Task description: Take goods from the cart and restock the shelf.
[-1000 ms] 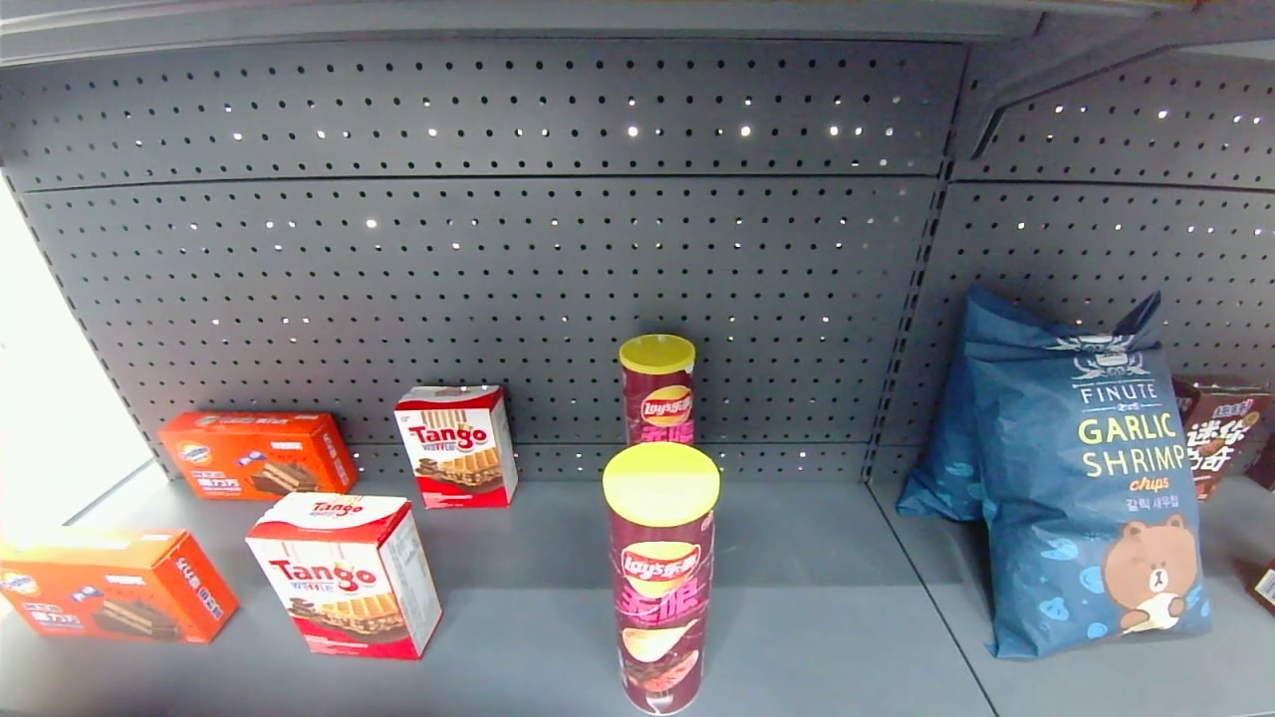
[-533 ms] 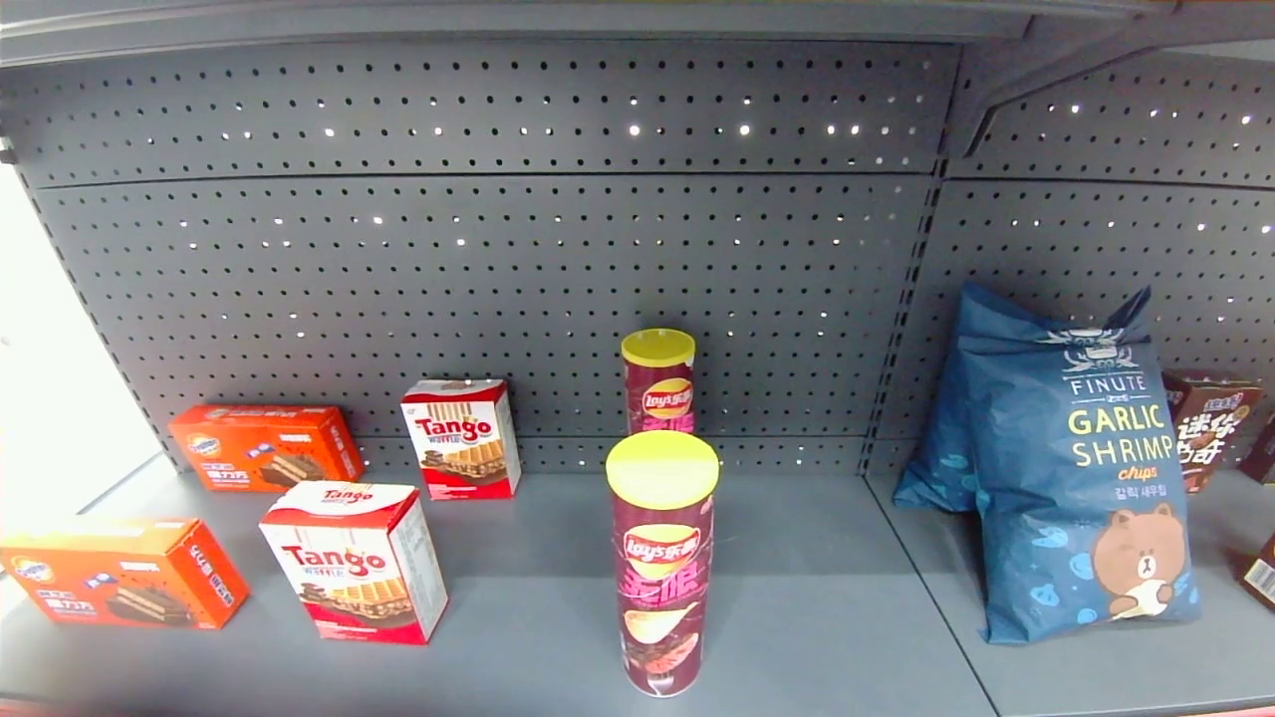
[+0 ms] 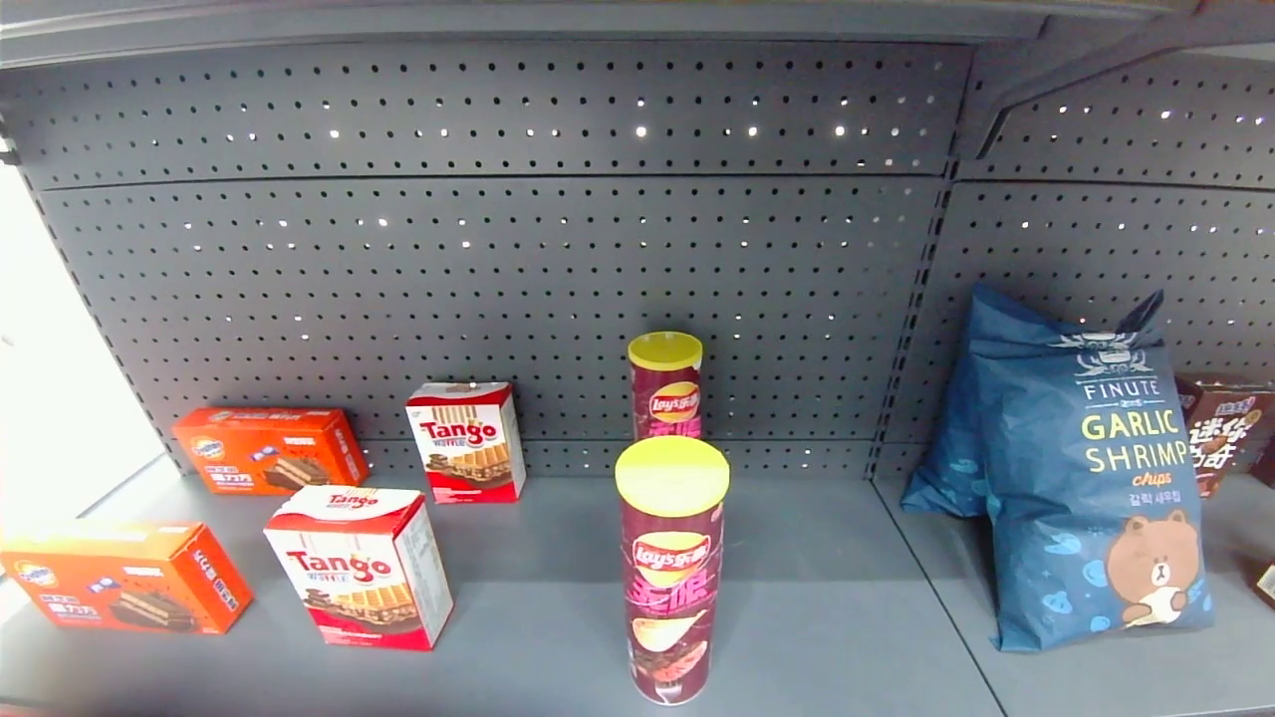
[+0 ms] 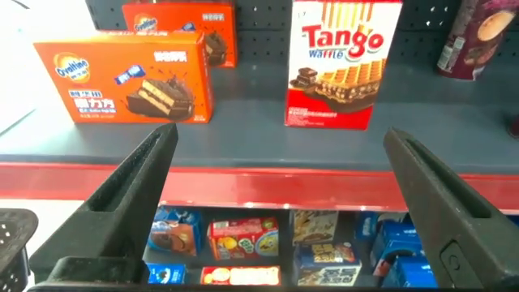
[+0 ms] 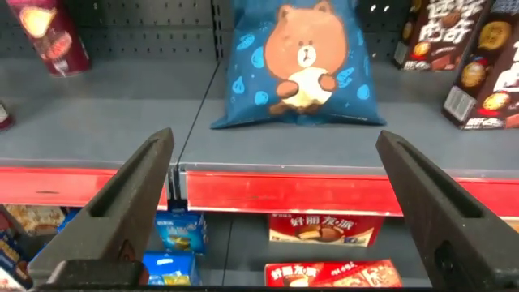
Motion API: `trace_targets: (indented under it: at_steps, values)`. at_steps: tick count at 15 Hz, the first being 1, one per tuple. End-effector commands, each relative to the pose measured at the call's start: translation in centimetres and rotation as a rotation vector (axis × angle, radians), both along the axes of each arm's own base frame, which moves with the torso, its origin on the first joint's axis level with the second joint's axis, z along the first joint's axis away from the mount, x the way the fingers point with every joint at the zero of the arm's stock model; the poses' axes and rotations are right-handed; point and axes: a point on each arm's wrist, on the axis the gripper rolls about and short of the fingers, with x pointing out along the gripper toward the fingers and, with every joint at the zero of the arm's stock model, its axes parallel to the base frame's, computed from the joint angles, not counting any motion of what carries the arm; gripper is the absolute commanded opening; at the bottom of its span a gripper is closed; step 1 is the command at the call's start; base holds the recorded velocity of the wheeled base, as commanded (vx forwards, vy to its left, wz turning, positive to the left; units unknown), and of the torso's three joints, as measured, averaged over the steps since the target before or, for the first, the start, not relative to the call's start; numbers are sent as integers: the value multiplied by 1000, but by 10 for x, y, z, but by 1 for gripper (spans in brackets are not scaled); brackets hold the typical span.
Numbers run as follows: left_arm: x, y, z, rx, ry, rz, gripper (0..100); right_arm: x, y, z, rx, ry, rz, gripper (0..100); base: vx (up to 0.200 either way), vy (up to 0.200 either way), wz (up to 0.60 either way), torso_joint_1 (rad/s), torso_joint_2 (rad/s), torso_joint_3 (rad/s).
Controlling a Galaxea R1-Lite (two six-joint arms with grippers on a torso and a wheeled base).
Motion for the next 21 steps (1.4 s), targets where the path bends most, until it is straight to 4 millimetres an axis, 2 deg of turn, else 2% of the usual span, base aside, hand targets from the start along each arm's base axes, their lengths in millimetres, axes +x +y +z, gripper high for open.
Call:
trace_targets:
  at_steps: [1, 4, 21]
  values:
    - [0, 0, 0, 0, 5, 0, 100, 0, 0, 0, 0, 0, 0, 100, 0, 0, 0, 0, 0, 0]
    - [0, 0, 0, 0, 5, -2, 100, 0, 0, 0, 0, 0, 0, 100, 0, 133, 0, 2, 0, 0]
    - [0, 0, 0, -2, 5, -3, 100, 0, 0, 0, 0, 0, 0, 100, 0, 12, 0, 0, 0, 0]
